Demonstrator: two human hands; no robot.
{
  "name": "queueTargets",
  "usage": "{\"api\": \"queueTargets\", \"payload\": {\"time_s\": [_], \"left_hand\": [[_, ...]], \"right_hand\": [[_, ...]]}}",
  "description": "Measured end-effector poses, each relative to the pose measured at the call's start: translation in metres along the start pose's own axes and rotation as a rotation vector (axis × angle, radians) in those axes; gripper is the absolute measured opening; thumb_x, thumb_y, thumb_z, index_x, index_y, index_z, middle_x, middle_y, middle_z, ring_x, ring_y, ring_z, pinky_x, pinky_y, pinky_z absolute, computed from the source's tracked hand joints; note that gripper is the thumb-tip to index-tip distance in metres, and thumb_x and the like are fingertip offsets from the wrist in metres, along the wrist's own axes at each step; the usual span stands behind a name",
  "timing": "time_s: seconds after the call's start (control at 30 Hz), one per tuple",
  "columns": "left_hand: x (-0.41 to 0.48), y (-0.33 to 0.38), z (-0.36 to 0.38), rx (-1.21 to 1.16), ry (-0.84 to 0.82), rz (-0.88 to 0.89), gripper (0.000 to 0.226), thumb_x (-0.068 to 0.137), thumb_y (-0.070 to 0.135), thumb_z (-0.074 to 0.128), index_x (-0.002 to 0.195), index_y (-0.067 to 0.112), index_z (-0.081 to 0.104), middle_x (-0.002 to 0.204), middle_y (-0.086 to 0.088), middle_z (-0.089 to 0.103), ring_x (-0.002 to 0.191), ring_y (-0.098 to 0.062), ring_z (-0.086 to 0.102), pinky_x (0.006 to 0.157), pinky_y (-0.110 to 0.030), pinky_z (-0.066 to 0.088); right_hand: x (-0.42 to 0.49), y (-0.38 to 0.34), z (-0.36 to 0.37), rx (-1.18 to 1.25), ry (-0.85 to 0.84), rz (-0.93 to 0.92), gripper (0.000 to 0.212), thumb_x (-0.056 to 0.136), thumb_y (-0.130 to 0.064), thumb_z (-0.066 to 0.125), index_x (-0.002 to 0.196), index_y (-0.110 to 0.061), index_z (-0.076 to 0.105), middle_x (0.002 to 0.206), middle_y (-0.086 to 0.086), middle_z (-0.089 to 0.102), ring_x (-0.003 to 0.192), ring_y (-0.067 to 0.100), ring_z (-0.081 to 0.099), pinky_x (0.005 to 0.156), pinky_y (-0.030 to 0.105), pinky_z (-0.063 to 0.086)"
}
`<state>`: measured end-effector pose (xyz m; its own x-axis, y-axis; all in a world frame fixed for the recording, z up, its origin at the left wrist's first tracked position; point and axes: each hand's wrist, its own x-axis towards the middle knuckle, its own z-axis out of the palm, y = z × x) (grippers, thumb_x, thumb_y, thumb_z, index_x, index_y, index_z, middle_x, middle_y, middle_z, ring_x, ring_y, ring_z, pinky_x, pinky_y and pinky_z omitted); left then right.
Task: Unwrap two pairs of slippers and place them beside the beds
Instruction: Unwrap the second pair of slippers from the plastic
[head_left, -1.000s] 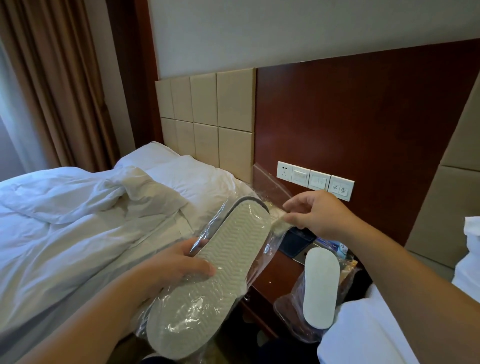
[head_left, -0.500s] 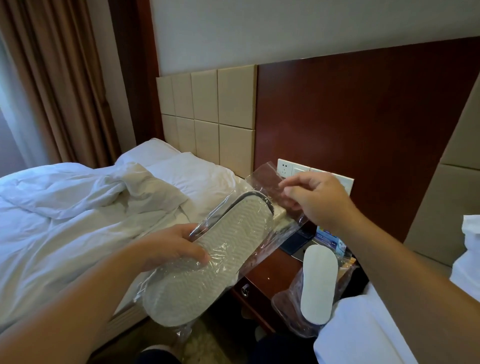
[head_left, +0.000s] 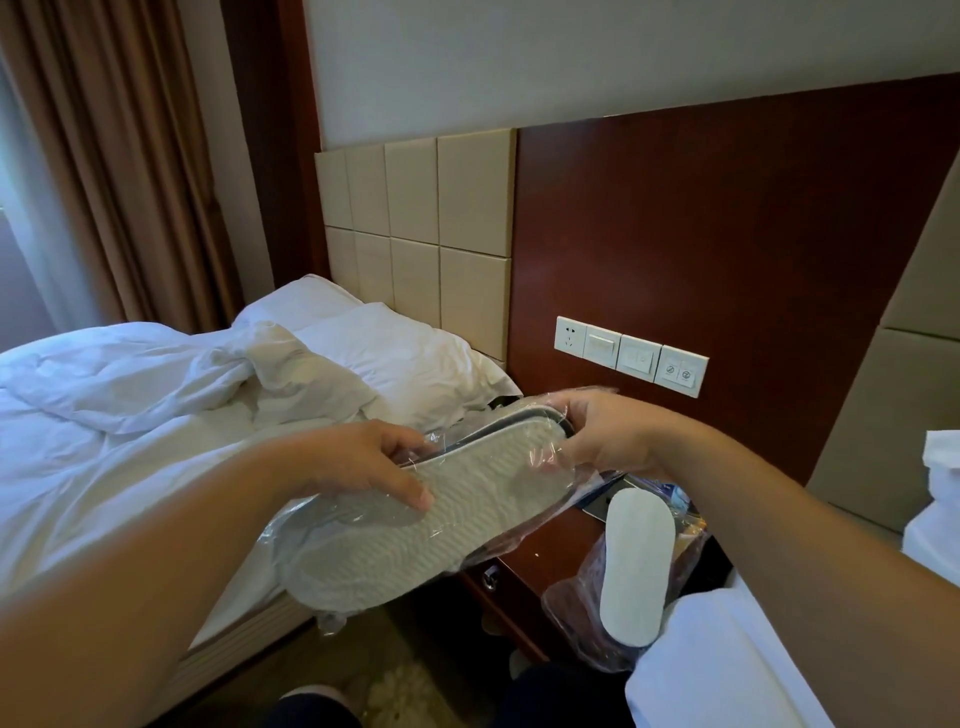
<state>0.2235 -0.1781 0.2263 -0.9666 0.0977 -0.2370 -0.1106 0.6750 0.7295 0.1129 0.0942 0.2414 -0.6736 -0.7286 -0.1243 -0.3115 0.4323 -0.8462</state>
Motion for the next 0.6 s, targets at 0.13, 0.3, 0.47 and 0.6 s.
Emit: {"api": "queueTargets", "payload": {"time_s": [0.13, 0.3, 0.47, 0.6], "left_hand": [[0.008, 0.006, -0.007, 0.126, 0.214, 0.020, 0.056, 0.061, 0.050, 0.089, 0.111, 0.050, 0.062, 0.112, 0.012, 0.067, 0.105, -0.011, 0.065, 0.098, -0.034, 0.051], [0.010, -0.004, -0.005, -0.054, 1.078, 0.269, 0.056, 0.076, 0.043, 0.080, 0.124, 0.045, 0.050, 0.126, 0.015, 0.053, 0.111, -0.004, 0.050, 0.092, -0.027, 0.040], [0.018, -0.013, 0.024, -0.445, 1.291, 0.121, 0.074, 0.059, 0.062, 0.075, 0.121, 0.044, 0.038, 0.130, 0.004, 0.043, 0.113, -0.013, 0.049, 0.091, -0.026, 0.041], [0.026, -0.014, 0.041, -1.172, 0.725, -0.075, 0.117, 0.047, 0.063, 0.088, 0.145, 0.035, 0.031, 0.142, -0.006, 0.044, 0.118, -0.025, 0.055, 0.092, -0.046, 0.049]], "right_hand": [[0.004, 0.008, 0.004, 0.165, 0.167, -0.044, 0.046, 0.076, -0.006, 0.080, 0.112, -0.033, 0.070, 0.103, 0.003, 0.074, 0.090, 0.023, 0.073, 0.077, 0.043, 0.061], [0.008, 0.016, 0.004, 0.557, 0.400, -0.002, 0.031, 0.088, -0.010, 0.068, 0.109, -0.033, 0.066, 0.111, 0.007, 0.066, 0.085, 0.029, 0.074, 0.067, 0.047, 0.061], [0.010, 0.024, 0.015, 0.892, 0.453, 0.020, 0.025, 0.089, -0.011, 0.068, 0.109, -0.021, 0.057, 0.112, 0.014, 0.066, 0.087, 0.031, 0.073, 0.072, 0.057, 0.059], [0.016, 0.026, 0.036, 1.017, 0.401, 0.010, 0.034, 0.084, 0.002, 0.068, 0.106, -0.017, 0.051, 0.113, 0.019, 0.065, 0.082, 0.032, 0.073, 0.067, 0.053, 0.060]]}}
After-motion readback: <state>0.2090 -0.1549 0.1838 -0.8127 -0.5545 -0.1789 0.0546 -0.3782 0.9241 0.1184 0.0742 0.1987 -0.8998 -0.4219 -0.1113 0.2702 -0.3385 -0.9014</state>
